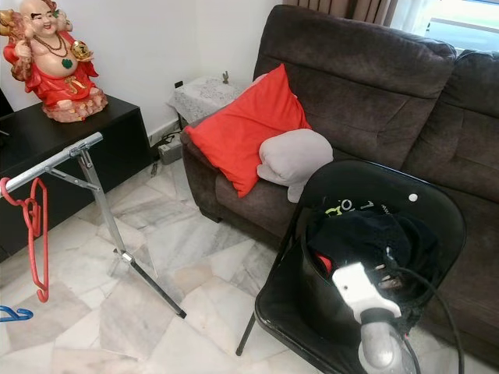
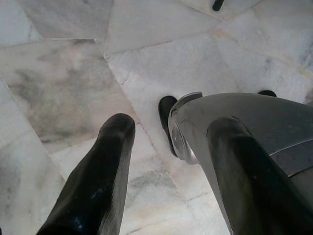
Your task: Hang hanger
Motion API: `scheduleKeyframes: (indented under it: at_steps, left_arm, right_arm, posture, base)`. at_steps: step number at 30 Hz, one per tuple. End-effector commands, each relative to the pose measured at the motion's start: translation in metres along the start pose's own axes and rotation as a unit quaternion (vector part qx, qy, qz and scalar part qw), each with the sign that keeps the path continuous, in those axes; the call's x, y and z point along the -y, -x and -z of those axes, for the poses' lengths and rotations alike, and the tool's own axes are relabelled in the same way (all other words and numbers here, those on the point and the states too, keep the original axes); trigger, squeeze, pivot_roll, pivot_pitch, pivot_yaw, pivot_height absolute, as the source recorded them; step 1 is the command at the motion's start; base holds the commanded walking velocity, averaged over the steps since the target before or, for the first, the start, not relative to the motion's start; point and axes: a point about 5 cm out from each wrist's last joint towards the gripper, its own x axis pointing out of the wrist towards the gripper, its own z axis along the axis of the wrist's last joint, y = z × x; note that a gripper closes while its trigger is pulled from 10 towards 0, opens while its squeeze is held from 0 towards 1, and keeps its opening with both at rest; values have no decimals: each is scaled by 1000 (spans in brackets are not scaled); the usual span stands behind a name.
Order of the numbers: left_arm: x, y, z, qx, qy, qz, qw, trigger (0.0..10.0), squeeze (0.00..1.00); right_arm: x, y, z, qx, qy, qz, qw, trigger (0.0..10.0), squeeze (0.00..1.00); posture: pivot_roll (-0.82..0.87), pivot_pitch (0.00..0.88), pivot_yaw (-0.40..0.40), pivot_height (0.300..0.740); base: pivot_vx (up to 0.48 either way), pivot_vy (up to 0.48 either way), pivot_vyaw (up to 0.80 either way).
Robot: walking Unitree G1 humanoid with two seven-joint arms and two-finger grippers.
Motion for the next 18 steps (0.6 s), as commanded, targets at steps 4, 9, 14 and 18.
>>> scheduleKeyframes:
  at_steps: [4, 9, 14, 18]
  left_arm:
    - [2, 3, 11, -26, -8, 6, 1000, 10000, 0]
    - [3, 2, 10, -25, -9, 7, 1000, 10000, 0]
    - [4, 2, 10, -23, -8, 8, 1000, 10000, 0]
    - [4, 2, 10, -23, -8, 7, 1000, 10000, 0]
  right_arm:
    - [2, 3, 0, -38, -44, -26, 998, 10000, 0]
    - [7, 1, 4, -81, -110, -24, 990, 6510, 0]
    - [11, -1, 10, -110, -131, -22, 985, 0, 0]
    - [14, -4, 10, -127, -130, -23, 983, 10000, 0]
  posture:
    - [79, 53, -12, 740]
    - [75, 55, -12, 740]
    - [77, 55, -13, 740]
    - [78, 56, -13, 740]
  base:
    - [0, 0, 0]
    - [0, 0, 0]
    - [0, 0, 0]
    - [0, 0, 0]
